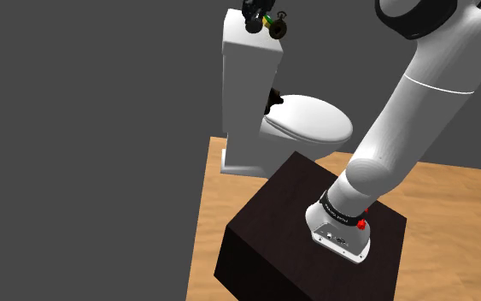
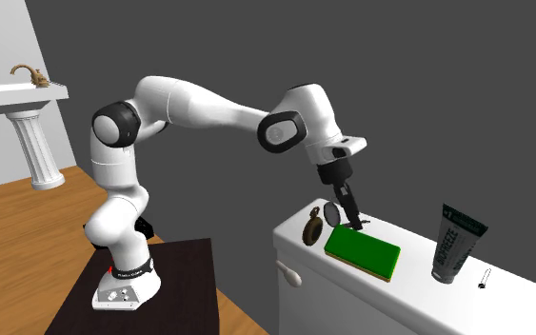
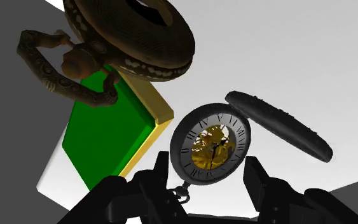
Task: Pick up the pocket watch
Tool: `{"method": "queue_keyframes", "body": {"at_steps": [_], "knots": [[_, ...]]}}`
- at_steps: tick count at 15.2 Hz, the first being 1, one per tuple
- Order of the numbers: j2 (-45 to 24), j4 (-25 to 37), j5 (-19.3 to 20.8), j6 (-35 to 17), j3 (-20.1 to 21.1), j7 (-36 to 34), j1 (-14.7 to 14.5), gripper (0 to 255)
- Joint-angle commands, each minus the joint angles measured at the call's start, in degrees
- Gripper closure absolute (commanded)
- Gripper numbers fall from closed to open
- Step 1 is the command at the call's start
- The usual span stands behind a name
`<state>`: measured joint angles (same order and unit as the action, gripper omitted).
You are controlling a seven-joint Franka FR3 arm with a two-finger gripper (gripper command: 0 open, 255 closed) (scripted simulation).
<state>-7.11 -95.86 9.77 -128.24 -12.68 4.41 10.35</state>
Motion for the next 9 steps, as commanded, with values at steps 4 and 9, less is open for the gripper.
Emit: {"method": "queue_keyframes", "body": {"at_steps": [4,9], "knots": [[-0.2,0.1,-0.1,0.0,0.0,0.1,0.1,255],[0.0,-0.3,0.0,-0.2,0.0,-0.1,0.0,255]]}}
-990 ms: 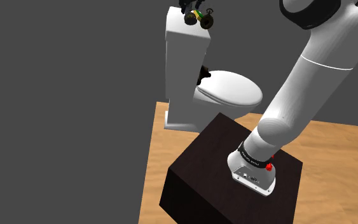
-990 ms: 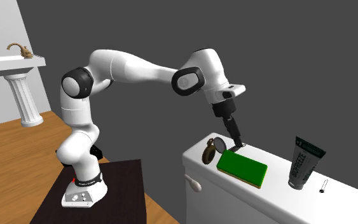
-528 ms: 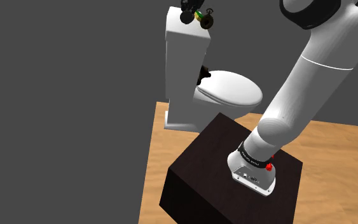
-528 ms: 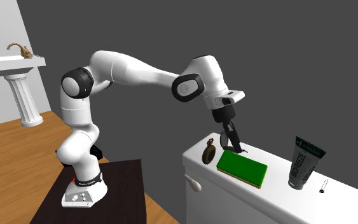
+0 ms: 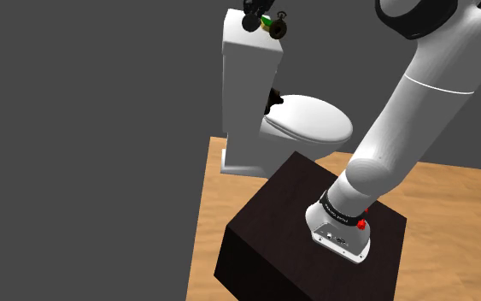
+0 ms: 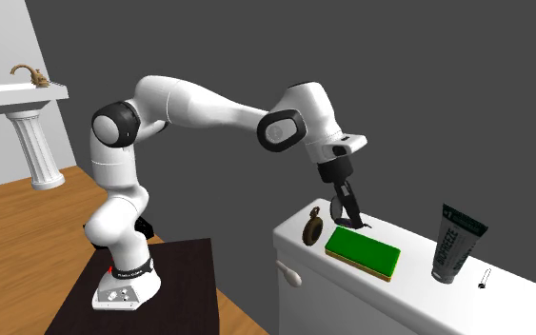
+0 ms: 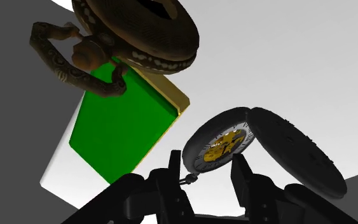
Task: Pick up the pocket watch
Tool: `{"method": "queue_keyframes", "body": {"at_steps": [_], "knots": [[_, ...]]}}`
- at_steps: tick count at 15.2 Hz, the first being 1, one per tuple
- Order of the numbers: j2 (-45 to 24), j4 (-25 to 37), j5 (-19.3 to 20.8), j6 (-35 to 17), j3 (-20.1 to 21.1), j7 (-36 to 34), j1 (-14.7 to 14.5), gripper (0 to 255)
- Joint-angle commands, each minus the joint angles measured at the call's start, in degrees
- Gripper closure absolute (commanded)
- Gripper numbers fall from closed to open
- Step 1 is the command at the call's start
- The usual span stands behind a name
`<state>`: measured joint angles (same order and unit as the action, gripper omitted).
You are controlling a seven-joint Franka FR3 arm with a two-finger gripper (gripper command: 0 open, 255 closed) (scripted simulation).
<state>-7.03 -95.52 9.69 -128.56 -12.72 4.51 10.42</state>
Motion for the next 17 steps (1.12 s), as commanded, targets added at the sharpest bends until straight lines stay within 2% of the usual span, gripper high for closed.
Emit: {"method": "queue_keyframes", "body": {"at_steps": [1,15,17], "knots": [[0.0,0.1,0.0,0.9,0.1,0.0,-0.1,255],[-1.4,12.7,-1.4,11.9,0.2,2.1,0.1,255],[-1.5,12.9,-1.4,12.1,0.2,2.2,0.1,255]]}}
